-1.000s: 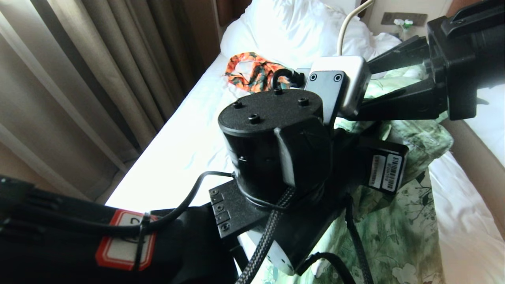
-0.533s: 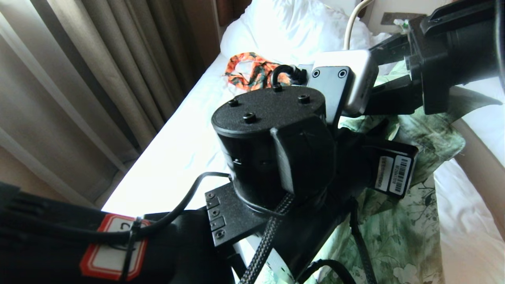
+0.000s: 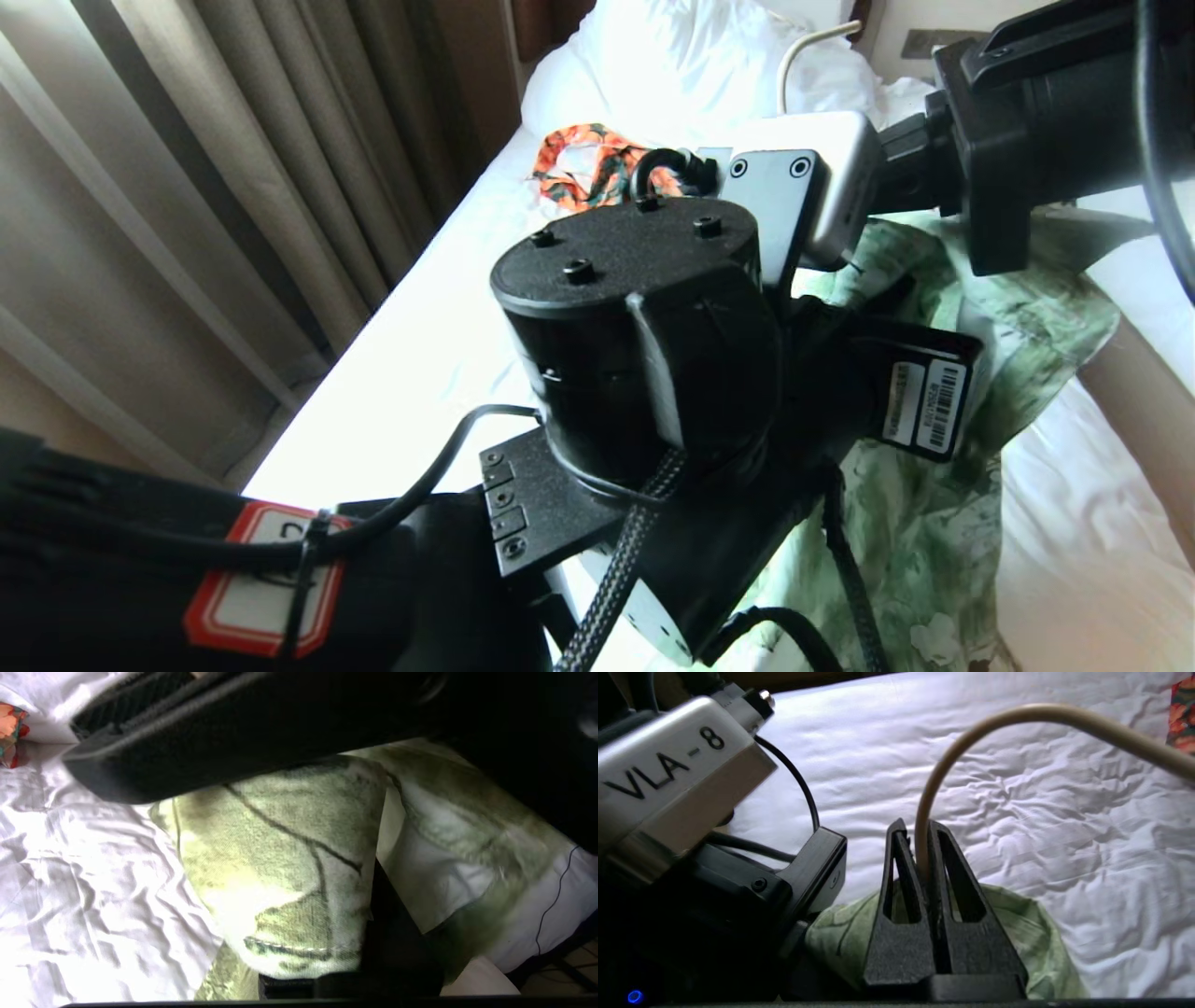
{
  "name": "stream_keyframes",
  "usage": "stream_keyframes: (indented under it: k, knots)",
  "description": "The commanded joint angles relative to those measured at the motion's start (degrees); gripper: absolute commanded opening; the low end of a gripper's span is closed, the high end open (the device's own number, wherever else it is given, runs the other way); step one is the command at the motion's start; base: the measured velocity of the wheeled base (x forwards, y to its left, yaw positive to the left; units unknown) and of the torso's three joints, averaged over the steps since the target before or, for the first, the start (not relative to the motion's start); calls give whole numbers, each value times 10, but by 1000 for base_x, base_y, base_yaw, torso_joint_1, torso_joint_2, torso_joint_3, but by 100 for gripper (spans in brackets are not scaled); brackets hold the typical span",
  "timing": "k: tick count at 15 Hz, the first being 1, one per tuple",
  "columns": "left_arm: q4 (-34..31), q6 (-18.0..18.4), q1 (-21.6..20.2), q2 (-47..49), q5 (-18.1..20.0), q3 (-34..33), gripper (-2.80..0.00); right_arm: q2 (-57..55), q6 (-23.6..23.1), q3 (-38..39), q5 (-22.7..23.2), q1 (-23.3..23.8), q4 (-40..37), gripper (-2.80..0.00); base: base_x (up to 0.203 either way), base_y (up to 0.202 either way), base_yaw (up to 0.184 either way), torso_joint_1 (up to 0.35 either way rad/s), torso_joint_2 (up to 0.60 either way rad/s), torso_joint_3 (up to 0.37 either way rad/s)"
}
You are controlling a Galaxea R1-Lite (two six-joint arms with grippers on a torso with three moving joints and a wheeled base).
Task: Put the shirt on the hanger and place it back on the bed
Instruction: Take the clothes hanger out of the clothes
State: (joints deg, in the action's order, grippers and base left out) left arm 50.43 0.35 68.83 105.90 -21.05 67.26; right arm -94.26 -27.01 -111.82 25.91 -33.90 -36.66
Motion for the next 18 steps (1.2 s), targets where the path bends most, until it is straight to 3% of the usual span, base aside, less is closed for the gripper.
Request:
stream_keyframes:
  k: [1,13,14,18]
  knots:
    - [2,0,1,1,-1,2,-280,0,-1,0,1,0,-1,-280,0,0,0,0,0,0]
    - [3,2,1,-36,-4,-46,-280,11,-1,0,-7,11,-2,-280,0,0,0,0,0,0]
    - [3,4,1,-36,-4,-51,0,13,-1,0,-7,11,-2,-280,0,0,0,0,0,0]
    - [4,4,1,-53,-3,-66,0,14,-2,-1,-25,14,-2,-280,0,0,0,0,0,0]
